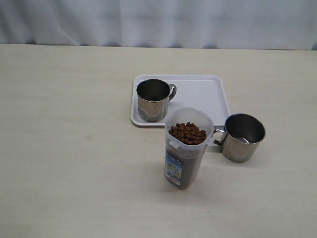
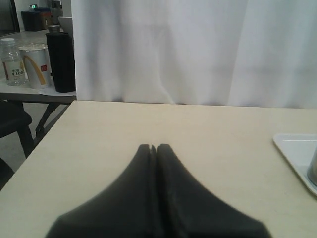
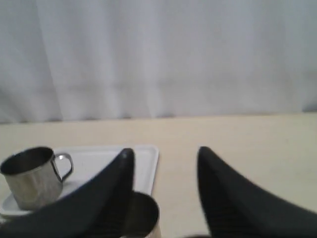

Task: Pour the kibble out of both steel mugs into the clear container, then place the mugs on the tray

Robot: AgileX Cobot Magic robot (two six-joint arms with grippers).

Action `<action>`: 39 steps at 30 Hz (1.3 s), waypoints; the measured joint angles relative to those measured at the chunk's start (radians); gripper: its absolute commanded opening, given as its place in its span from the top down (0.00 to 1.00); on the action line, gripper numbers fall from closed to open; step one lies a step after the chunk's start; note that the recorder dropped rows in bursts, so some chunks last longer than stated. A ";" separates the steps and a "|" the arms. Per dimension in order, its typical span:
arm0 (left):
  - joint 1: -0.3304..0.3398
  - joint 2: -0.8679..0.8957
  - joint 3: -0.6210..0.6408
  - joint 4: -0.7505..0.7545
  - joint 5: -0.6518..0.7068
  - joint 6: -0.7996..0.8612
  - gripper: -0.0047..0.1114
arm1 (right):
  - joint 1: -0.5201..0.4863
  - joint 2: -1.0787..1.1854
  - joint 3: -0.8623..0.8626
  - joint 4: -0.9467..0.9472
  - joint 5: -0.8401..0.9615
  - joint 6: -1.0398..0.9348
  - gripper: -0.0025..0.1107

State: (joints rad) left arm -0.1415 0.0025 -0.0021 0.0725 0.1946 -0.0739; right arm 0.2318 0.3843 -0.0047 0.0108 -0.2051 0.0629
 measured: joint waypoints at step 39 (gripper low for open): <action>0.000 0.000 0.000 0.000 0.000 0.000 0.96 | 0.000 1.156 -0.339 -0.603 -0.231 0.403 0.01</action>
State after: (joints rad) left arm -0.1415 0.0025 -0.0021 0.0725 0.1946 -0.0739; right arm 0.2318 1.5401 -0.3432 -0.5921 -0.4358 0.4663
